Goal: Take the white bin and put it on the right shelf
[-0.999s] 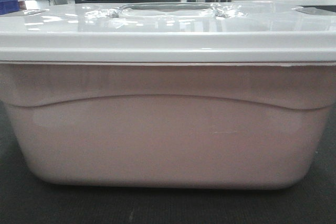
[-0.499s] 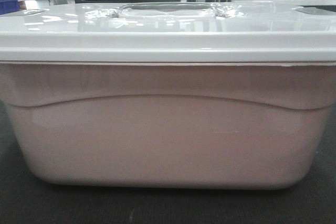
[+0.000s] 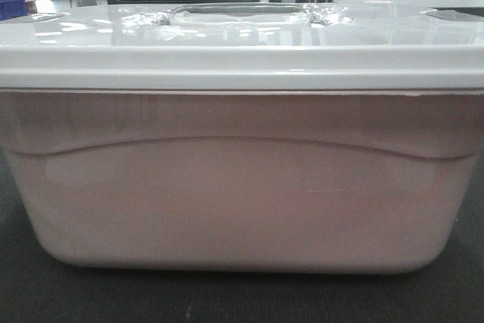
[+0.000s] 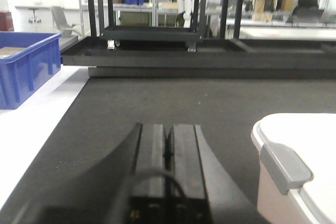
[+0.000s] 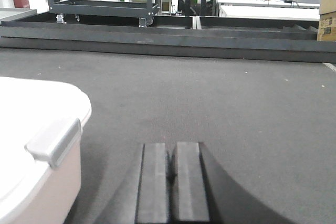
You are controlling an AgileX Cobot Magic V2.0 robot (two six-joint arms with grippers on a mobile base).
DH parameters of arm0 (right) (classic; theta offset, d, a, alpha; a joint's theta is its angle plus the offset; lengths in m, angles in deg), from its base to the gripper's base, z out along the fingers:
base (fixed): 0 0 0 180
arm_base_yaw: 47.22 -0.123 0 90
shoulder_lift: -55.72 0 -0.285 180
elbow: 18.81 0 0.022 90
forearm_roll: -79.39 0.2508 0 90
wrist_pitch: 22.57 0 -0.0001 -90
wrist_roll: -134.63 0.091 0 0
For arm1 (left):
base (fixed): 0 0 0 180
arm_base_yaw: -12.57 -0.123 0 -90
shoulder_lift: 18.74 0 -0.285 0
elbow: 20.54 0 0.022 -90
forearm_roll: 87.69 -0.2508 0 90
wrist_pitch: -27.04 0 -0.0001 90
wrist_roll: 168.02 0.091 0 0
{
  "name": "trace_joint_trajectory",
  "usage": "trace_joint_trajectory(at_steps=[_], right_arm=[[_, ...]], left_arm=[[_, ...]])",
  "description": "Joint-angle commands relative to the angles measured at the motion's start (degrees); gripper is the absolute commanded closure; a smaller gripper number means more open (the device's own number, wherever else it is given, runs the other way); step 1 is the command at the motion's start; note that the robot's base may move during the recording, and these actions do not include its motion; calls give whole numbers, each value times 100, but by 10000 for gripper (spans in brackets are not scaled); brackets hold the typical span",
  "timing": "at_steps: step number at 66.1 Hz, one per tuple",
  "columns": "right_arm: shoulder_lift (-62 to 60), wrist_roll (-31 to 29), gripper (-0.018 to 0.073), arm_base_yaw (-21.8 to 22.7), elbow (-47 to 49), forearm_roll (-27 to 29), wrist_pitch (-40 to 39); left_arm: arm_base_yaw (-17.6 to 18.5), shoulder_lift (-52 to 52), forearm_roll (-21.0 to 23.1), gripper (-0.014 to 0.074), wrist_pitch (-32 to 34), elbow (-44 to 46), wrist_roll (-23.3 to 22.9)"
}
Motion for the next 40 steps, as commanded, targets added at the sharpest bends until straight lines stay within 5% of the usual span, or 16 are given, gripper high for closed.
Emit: trace_joint_trajectory(at_steps=[1,11,28,40], right_arm=[[597,0,493,36,677,-58,-227],[1718,0,493,36,1677,-58,43],[3896,0,493,36,3851,-58,2431],[5065,0,493,36,4467,-58,3542]], left_arm=[[-11,-620,-106,722,-176,825,157],[-11,-1866,-60,722,-1136,2062,342],[-11,-3832,-37,722,-3157,3790,342],[-11,-4880,282,722,-3539,4076,342]])
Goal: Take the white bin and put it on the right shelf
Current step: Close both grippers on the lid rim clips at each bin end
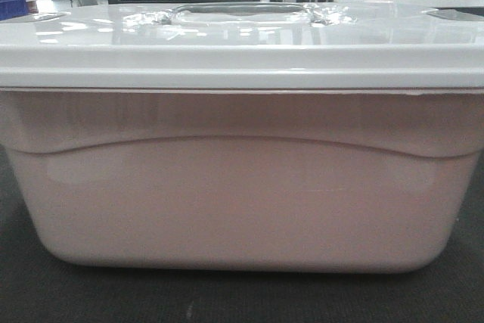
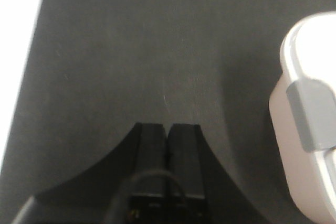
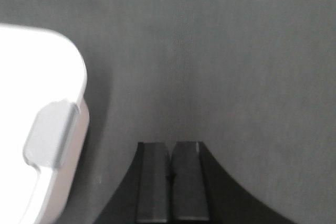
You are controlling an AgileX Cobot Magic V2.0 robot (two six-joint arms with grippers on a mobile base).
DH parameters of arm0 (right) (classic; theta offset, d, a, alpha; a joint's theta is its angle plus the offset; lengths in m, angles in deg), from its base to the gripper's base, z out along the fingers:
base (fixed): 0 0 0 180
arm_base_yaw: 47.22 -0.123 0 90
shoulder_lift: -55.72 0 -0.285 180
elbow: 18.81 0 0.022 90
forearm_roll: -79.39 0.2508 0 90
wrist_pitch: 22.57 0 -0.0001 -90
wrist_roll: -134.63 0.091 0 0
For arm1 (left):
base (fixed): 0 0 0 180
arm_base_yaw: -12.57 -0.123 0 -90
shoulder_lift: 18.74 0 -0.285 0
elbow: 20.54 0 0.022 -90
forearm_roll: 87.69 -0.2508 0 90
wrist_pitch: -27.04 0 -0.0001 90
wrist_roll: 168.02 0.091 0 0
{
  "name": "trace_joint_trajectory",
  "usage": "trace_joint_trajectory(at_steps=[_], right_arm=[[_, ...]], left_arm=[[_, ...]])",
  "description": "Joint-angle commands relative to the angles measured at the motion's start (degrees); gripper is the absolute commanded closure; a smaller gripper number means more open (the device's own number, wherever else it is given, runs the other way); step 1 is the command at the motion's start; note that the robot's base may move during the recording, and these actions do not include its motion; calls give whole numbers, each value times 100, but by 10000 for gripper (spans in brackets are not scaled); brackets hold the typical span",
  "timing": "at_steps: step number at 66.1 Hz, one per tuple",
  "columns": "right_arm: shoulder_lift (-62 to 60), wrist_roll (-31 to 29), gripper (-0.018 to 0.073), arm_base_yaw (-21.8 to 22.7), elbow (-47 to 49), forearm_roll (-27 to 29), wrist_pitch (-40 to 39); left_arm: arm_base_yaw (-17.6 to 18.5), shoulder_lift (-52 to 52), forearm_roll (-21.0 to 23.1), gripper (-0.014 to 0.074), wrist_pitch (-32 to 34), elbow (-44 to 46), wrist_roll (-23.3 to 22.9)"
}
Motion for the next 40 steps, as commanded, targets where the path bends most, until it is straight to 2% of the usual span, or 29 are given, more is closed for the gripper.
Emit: trace_joint_trajectory(at_steps=[1,8,15,26,40], right_arm=[[501,0,493,36,330,-58,179],[973,0,493,36,330,-52,364],[1361,0,493,36,330,-52,378],[1796,6,493,36,330,-38,342],[2011,20,493,36,325,30,337]], left_arm=[[-11,-443,279,722,148,231,7],[-11,-925,627,722,148,231,7],[-11,-1337,752,722,148,231,7],[-11,-1914,757,722,173,231,-247],[-11,-2437,760,722,239,234,-284]])
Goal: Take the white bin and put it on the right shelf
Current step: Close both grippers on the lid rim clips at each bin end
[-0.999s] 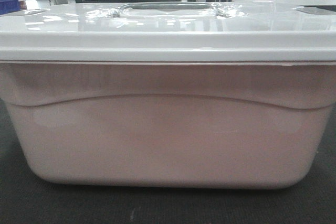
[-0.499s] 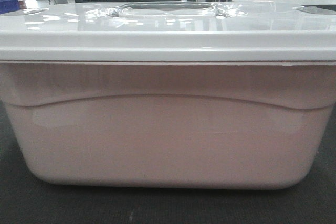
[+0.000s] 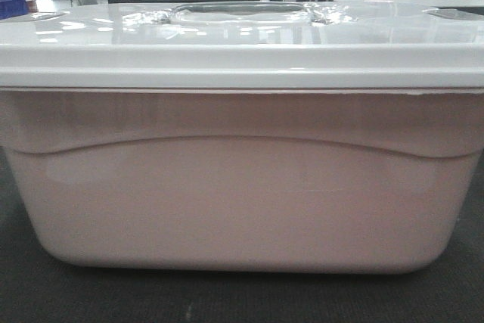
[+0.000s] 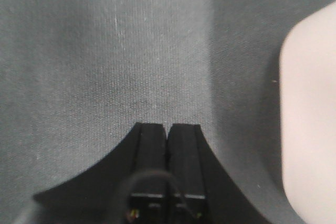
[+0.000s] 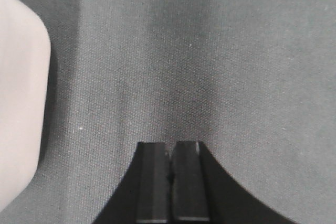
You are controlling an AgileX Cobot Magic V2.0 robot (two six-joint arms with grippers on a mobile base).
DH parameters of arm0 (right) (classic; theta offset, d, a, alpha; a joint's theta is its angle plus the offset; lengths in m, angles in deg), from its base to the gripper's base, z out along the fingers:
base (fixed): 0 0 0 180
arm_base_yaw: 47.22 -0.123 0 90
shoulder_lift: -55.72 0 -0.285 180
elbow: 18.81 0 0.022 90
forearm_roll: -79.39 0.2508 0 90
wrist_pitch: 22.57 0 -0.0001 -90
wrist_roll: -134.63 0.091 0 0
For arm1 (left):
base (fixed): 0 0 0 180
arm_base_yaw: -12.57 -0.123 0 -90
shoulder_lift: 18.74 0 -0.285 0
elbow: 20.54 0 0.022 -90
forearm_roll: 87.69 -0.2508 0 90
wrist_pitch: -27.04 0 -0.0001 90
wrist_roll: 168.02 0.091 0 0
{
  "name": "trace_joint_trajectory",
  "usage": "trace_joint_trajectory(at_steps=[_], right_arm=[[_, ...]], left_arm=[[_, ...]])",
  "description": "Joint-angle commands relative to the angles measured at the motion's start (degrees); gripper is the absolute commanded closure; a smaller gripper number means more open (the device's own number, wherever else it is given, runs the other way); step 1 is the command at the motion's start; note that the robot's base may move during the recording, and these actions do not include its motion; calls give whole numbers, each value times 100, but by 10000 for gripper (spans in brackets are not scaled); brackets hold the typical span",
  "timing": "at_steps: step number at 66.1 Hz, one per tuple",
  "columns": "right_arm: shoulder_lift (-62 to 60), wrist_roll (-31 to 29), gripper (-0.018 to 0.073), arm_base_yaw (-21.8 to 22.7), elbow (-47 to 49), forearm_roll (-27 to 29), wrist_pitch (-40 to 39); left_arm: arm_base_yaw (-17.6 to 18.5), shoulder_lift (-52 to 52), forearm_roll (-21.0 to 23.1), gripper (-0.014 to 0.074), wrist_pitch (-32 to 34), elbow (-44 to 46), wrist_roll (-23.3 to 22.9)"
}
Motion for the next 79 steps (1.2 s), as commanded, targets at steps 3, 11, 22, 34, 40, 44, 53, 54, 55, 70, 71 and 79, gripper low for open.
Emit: trace_joint_trajectory(at_steps=[3,11,22,34,40,44,53,54,55,70,71,79], right_arm=[[-79,60,492,36,202,19,-210],[-75,262,491,36,202,19,-212],[-36,267,470,36,197,19,-176],[-27,359,223,36,191,19,-169],[-27,454,5,36,191,19,-169],[-27,454,-92,36,191,19,-135],[-27,454,-62,36,191,19,-73],[-27,454,-62,36,191,19,-73],[-27,454,-62,36,191,19,-73],[-87,459,-62,49,386,32,-42],[-90,459,-62,56,422,43,-42],[-105,440,-62,117,779,465,35]], left_arm=[[-11,-43,90,722,343,202,-115],[-11,-82,90,722,532,202,-256],[-11,-82,90,710,572,202,-256],[-11,-82,90,495,521,202,-256],[-11,-82,90,304,464,202,-256],[-11,-82,101,195,404,202,-256],[-11,-82,140,171,264,235,-256],[-11,-82,155,174,235,254,-256],[-11,-82,173,176,198,284,-256],[-105,-82,345,209,-921,1082,-188],[-129,-82,359,209,-982,1145,-177],[-412,-58,856,209,-1271,1619,-4]])
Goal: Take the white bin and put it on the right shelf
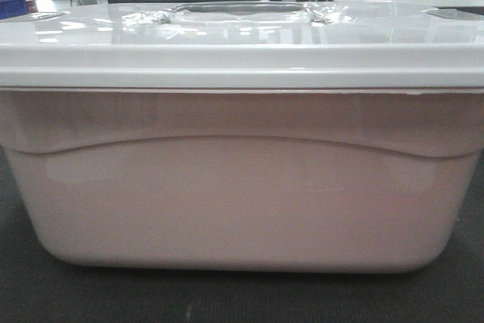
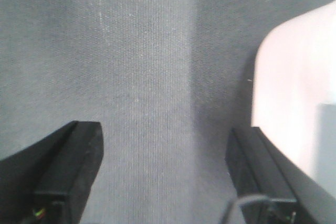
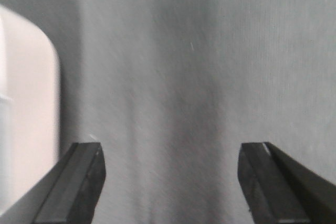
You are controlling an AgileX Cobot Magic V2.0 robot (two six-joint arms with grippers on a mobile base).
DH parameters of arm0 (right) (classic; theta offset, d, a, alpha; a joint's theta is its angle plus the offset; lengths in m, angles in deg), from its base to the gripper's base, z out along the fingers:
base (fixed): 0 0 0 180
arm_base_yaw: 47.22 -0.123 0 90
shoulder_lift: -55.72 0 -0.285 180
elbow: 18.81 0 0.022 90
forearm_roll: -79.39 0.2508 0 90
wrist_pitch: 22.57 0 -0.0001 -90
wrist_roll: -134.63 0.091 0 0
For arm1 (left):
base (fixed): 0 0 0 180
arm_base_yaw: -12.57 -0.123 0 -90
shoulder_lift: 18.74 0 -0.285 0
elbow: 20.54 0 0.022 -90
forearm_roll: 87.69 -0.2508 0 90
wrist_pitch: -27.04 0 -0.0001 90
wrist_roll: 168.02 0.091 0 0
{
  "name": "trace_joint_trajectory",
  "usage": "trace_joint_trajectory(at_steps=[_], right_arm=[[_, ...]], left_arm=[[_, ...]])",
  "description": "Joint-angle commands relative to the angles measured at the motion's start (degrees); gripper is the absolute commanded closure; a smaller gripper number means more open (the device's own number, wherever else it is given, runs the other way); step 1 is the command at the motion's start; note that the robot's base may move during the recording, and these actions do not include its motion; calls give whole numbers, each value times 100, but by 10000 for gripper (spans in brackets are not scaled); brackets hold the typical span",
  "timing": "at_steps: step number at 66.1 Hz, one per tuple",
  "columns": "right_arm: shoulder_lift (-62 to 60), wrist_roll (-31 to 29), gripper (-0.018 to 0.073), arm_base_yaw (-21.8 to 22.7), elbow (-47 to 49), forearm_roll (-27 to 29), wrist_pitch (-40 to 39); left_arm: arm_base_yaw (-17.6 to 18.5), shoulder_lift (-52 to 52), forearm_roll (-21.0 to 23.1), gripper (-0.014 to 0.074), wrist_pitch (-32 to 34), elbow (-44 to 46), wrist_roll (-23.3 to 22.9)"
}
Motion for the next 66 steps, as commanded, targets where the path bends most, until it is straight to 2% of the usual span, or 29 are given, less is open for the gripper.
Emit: trace_joint_trajectory(at_steps=[1,14,19,25,27,29,33,37,46,53,66], right_arm=[[-189,-5,-62,72,434,353,-108],[-145,-708,-62,85,585,2042,-194],[-66,-981,-62,219,585,2536,-179],[68,-1469,-62,512,585,3332,-48],[128,-1694,-62,652,585,3652,50],[227,-1993,-62,821,585,4242,232],[379,-2411,-62,1100,585,5057,511],[508,-2719,-62,1347,585,5562,731],[614,-2897,-62,1653,405,5567,917],[614,-3044,-62,1661,-74,5572,917],[438,-3226,-62,1661,-762,5572,917]], left_arm=[[-216,206,602,209,-172,490,209],[-940,242,3135,209,-339,626,1452],[-1205,231,3587,209,-381,604,1700],[-1425,231,3874,209,-561,532,1961],[-1484,231,4010,209,-638,504,2071],[-1520,231,4164,209,-708,434,2225],[-1545,231,4483,209,-734,273,2443],[-1545,231,4788,209,-734,47,2695],[-1552,231,5112,209,-724,-532,3131],[-1552,231,5375,209,-582,-993,3388],[-1552,20,5533,209,-590,-1489,3706]])
